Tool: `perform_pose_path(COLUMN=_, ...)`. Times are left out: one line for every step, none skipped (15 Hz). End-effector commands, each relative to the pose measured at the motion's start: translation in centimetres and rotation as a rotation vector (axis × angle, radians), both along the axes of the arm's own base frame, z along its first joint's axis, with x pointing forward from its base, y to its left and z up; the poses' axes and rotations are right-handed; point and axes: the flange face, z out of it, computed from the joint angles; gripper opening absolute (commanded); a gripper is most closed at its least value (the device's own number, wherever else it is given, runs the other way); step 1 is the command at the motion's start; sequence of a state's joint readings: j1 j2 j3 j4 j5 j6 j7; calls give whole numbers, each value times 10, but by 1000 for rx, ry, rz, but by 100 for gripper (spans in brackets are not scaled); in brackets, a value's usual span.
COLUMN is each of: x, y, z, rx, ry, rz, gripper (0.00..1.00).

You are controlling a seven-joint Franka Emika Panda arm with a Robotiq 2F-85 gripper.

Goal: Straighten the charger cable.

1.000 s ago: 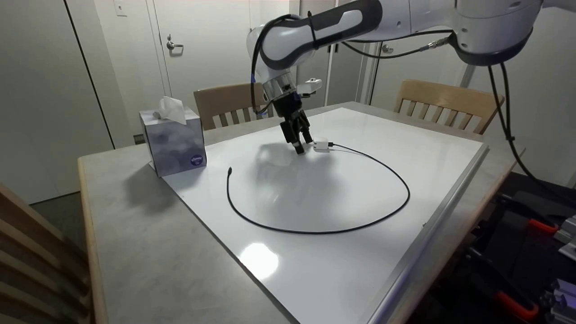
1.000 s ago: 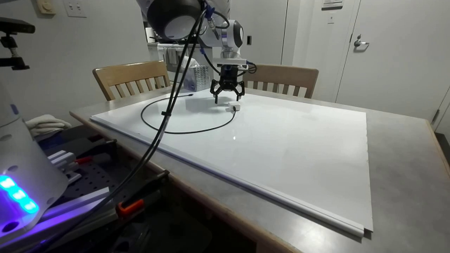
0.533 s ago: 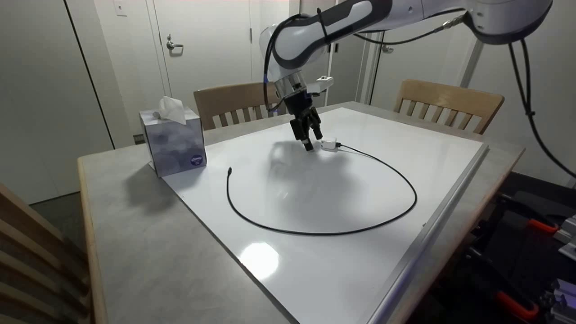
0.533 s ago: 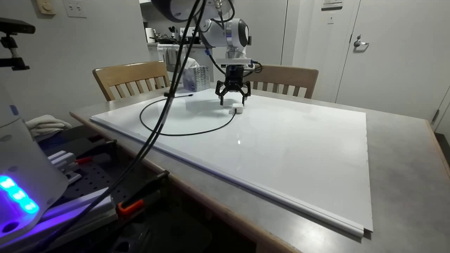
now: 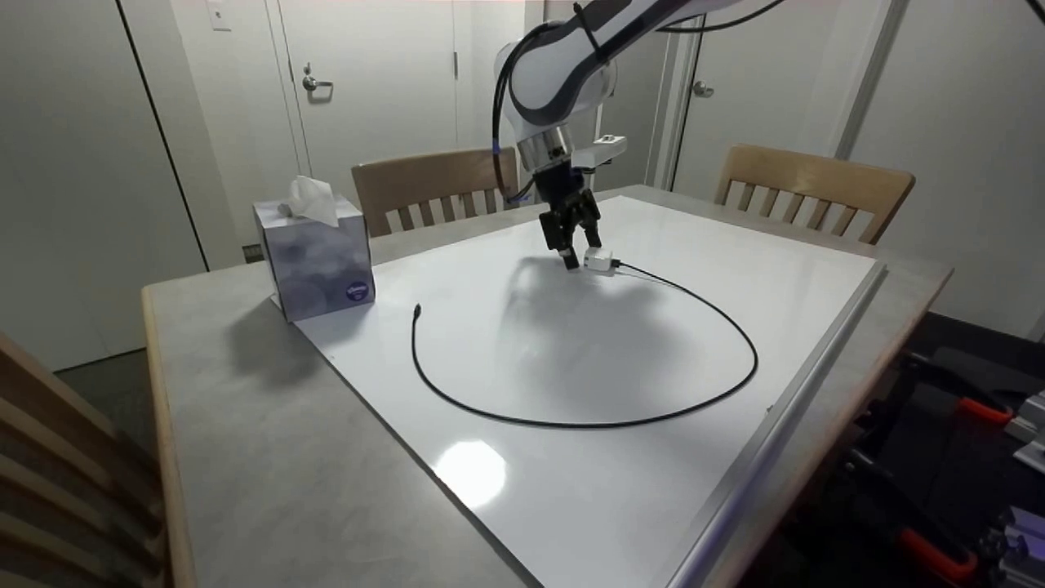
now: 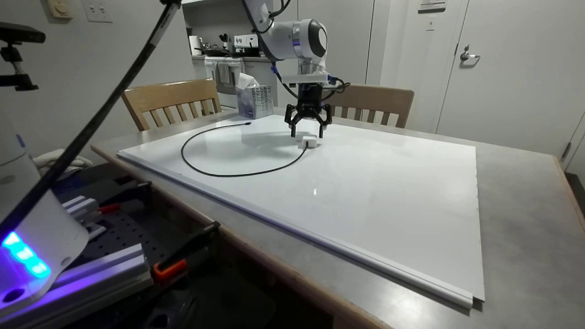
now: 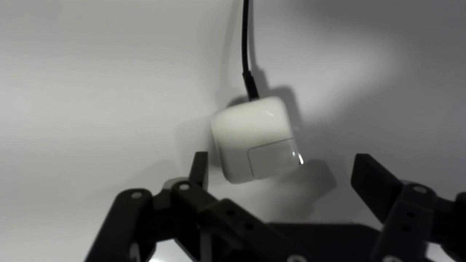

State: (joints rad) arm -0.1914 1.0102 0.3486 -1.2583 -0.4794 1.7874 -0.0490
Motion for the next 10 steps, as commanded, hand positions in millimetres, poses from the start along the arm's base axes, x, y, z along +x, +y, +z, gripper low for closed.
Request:
perform_pose_path(x=0, y=1, z=4, rx=-7, ry=-5, rz=-1, gripper=100)
perform_pose_path(x=0, y=2, z=2, rx=-14, ry=-7, rz=12, gripper=100)
perform_pose_path(x=-1, y=0, z=1, rx=-11, ry=-14, rz=5, gripper=100)
perform_pose_path(x=-1, y=-3, z=-1, rx=-15, ry=-21, rz=10, gripper=100)
perform_pose_path(x=-2, y=-5, z=-5, rx=-28, ry=-28, rz=16, gripper=100)
perform_pose_path(x=-3, y=-8, z=-5, rx=-37, ry=-37, rz=22, gripper=100)
perform_pose_path(x=-4, y=-11, z=-8, rx=-41, ry=-60, rz=20, gripper=100)
perform_pose_path(x=-6, y=-12, z=-7, rx=-33, ry=-84, rz=21, gripper=100)
perform_pose_path(x=-7, y=-11, z=-6, rx=-28, ry=-112, rz=18, gripper=100)
perform_pose_path(x=-9, y=-11, z=-4, rx=-20, ry=-138, rz=12, gripper=100)
